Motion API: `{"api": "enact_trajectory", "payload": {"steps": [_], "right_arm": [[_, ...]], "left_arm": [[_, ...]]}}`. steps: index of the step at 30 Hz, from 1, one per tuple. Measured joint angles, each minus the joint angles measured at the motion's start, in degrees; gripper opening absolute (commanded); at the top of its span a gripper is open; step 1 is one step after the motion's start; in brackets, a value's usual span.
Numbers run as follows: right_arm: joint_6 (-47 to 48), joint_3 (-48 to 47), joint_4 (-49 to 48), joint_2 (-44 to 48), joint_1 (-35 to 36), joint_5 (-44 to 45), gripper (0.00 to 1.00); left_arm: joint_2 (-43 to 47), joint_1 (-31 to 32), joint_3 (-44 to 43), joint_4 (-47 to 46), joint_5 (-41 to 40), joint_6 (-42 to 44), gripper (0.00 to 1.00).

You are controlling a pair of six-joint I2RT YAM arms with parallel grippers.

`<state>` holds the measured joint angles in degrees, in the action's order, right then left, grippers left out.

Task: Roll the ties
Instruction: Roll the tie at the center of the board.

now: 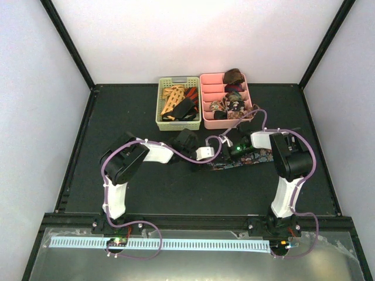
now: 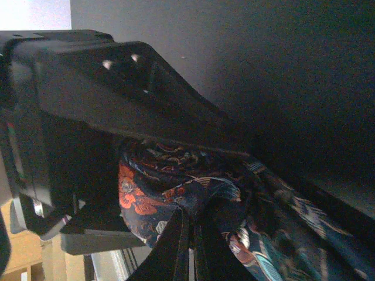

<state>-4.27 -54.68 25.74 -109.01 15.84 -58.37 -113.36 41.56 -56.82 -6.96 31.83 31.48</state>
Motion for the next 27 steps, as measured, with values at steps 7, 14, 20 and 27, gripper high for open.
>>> {"api": "enact_trajectory", "payload": {"steps": [7,14,20,27], "right_arm": [[3.2,-0.2,3.3,-1.1,-2.2,1.6,0.02],[4.3,-0.7,5.3,-1.1,-2.4,4.6,0.02],[4.3,-1.2,6.3,-1.1,-2.4,6.2,0.02],[4.3,-1.6,6.9,-1.4,-2.4,6.4,0.02]], "left_arm": [[1.5,-1.5,6.2,-8.3,2.8,-3.5,0.82],[1.5,-1.7,12.5,-22.0,5.5,-10.9,0.86],[-4.1,-0.8,12.2,-34.0,5.6,-16.0,0.79],[-6.8,1.2,11.0,-38.5,4.3,-16.0,0.46]]}}
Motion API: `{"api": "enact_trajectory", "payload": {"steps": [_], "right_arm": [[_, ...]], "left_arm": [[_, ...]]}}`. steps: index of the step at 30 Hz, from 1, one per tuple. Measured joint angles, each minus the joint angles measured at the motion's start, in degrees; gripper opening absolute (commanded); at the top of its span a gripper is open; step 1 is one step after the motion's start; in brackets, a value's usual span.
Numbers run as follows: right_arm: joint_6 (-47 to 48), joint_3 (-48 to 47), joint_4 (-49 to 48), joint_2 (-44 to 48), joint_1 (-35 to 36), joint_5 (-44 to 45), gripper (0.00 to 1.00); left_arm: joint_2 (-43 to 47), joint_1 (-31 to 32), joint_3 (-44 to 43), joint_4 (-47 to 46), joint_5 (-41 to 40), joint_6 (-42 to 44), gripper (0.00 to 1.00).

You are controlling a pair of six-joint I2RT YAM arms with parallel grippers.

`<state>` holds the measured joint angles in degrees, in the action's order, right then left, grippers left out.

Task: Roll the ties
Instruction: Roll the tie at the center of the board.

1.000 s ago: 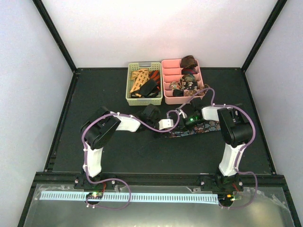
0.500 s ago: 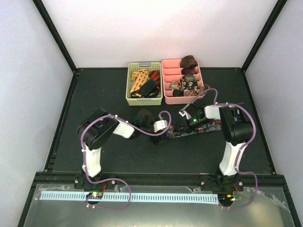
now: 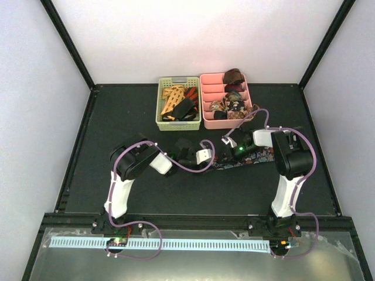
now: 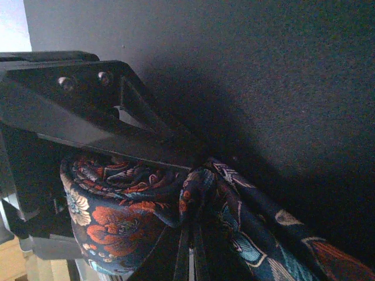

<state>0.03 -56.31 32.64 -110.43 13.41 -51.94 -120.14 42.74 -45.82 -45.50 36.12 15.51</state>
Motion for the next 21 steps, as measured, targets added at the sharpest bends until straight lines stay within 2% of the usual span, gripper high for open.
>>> {"api": "enact_trajectory", "payload": {"steps": [2,4,10,15,21], "right_arm": [[0.0,0.0,0.0,-0.1,0.0,-0.2,0.04],[0.1,0.0,0.0,-0.1,0.0,-0.7,0.11],[1.4,0.8,0.2,1.7,-0.5,-0.5,0.35],[4.2,0.5,2.2,5.6,-2.9,-0.5,0.36],[6.1,-0.1,3.7,3.7,-3.4,1.8,0.34]], "left_arm": [[0.0,0.0,-0.2,0.3,-0.8,0.5,0.37],[0.5,0.0,-0.3,1.5,-1.3,1.4,0.32],[5.7,0.1,-1.8,15.3,-4.7,8.0,0.30],[8.9,0.1,-3.3,25.6,-7.7,14.0,0.30],[9.1,0.1,-7.5,34.4,-8.3,17.5,0.30]]}}
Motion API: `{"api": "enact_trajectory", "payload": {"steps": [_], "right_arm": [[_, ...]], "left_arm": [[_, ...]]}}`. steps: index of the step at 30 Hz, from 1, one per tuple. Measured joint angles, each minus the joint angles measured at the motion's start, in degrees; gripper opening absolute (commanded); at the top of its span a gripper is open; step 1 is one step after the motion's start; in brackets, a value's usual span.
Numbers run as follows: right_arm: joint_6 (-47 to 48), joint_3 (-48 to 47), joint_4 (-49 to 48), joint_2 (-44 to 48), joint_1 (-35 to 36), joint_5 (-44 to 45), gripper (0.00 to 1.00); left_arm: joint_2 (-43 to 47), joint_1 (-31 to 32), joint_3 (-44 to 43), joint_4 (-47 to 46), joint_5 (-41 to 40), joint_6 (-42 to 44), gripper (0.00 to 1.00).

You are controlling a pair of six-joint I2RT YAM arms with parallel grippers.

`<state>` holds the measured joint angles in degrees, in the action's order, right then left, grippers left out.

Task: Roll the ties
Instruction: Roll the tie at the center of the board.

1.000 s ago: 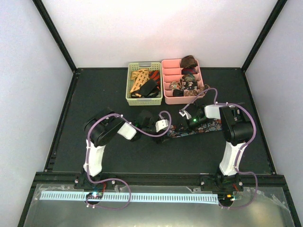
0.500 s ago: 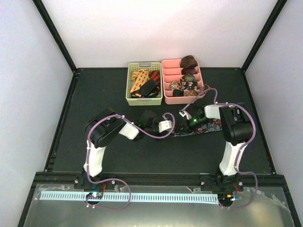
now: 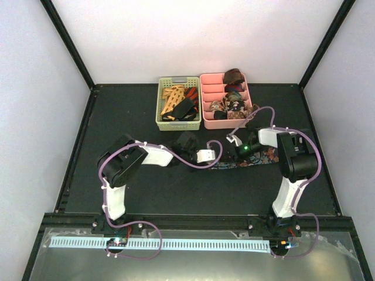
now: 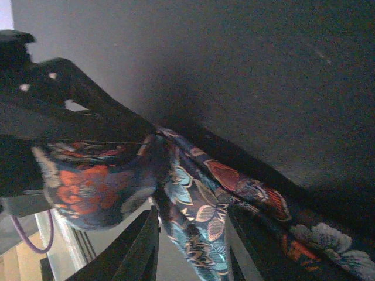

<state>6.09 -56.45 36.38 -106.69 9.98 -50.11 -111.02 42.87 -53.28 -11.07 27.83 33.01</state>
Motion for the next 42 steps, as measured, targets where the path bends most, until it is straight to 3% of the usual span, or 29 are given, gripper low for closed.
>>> {"api": "enact_trajectory", "payload": {"steps": [15,18,22,26,33,36,40,42], "right_arm": [[-0.2,1.1,-0.1,-2.2,-1.2,-2.6,0.35],[-0.6,1.7,-0.8,-1.8,-1.4,-3.5,0.39],[-4.4,3.8,-4.0,1.9,-1.3,-4.2,0.52],[-8.3,3.4,-8.2,5.2,-0.2,-6.2,0.52],[-11.4,2.8,-10.5,3.1,4.5,-7.5,0.51],[-12.0,2.9,-11.1,2.1,5.4,-7.5,0.41],[-12.8,3.1,-12.3,1.8,6.3,-7.1,0.07],[-12.8,3.0,-12.4,1.6,6.4,-7.1,0.02]], "left_arm": [[-1.4,-1.0,-5.6,9.7,1.0,0.9,0.31],[-1.5,-1.4,-5.9,10.2,1.3,0.9,0.31],[-1.5,-1.6,-5.9,10.3,1.4,0.9,0.31],[-1.5,-1.6,-5.9,10.4,1.4,0.8,0.32],[-1.5,-1.7,-5.9,10.4,1.4,0.8,0.33],[-1.5,-1.7,-5.9,10.4,1.4,0.8,0.33],[-1.5,-1.7,-5.9,10.5,1.4,0.8,0.34],[-1.5,-1.8,-5.9,10.8,1.4,0.7,0.36]]}}
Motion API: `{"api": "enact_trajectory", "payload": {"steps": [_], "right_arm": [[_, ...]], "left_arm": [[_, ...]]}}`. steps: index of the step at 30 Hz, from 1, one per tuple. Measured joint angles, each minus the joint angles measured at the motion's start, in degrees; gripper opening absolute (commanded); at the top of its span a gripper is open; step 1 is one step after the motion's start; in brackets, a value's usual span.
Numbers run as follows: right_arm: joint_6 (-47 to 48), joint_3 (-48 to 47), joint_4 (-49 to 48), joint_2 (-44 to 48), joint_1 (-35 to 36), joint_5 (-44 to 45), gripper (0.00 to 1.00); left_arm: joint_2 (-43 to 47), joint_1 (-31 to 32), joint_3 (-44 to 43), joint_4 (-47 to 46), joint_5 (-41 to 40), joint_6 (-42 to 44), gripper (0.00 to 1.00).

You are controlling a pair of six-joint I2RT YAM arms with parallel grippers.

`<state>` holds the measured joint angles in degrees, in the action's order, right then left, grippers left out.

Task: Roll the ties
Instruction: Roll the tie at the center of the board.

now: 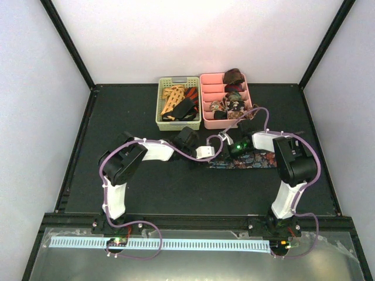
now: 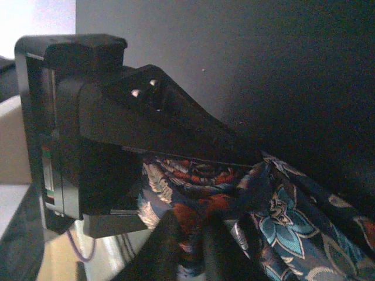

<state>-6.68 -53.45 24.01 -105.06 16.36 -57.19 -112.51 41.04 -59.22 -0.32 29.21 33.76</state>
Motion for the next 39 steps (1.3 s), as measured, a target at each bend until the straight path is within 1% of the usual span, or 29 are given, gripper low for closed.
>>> {"api": "enact_trajectory", "payload": {"steps": [2,3,5,7,9,12,14,19,23,27,31,35,37,39], "right_arm": [[0.3,-0.4,0.4,-0.1,0.0,0.1,0.02],[0.6,-0.6,0.8,-0.2,0.0,0.3,0.02],[1.5,-1.0,1.6,-0.6,0.0,0.8,0.02],[2.4,-1.2,2.6,-0.9,-0.1,1.4,0.02],[3.6,-1.4,3.8,-1.3,-0.5,1.8,0.02],[5.1,-1.8,5.6,-2.3,-1.4,2.6,0.02],[6.0,-1.9,6.7,-2.8,-2.0,3.3,0.02],[7.7,-2.4,9.0,-3.0,-2.4,6.6,0.02],[8.1,-2.7,9.8,-3.0,-2.4,8.7,0.02],[8.2,-3.4,10.7,-3.5,-2.4,9.4,0.02],[8.2,-4.4,12.0,-4.3,-2.5,9.4,0.02],[8.3,-5.5,13.4,-5.3,-2.6,9.2,0.02],[8.6,-5.9,13.8,-5.8,-2.6,8.8,0.02],[8.8,-5.9,13.8,-6.0,-2.7,8.5,0.02]], "left_arm": [[0.0,-0.2,0.0,0.1,0.0,-0.2,0.42],[0.0,-0.2,0.0,0.2,0.0,-0.3,0.47],[0.0,-0.2,0.0,0.2,-0.1,-0.5,0.62],[0.0,-0.6,0.1,0.0,0.3,-1.3,0.72],[0.1,-1.3,0.9,-0.8,1.8,-2.4,0.78],[1.0,-2.0,3.1,-3.3,3.6,-3.9,0.84],[2.2,-2.4,5.7,-5.7,4.5,-5.2,0.86],[4.5,-2.6,12.3,-15.6,5.9,-9.0,0.89],[4.2,-2.7,17.1,-26.8,6.9,-12.1,0.91],[0.0,-2.7,18.3,-39.3,8.0,-15.9,0.90],[-5.5,-2.5,17.9,-48.9,8.8,-18.9,0.88],[-8.7,-1.4,15.8,-51.9,9.0,-20.4,0.81],[-9.3,-0.7,14.5,-52.2,9.0,-20.7,0.72],[-9.7,0.0,13.3,-52.2,9.0,-21.0,0.61]]}}
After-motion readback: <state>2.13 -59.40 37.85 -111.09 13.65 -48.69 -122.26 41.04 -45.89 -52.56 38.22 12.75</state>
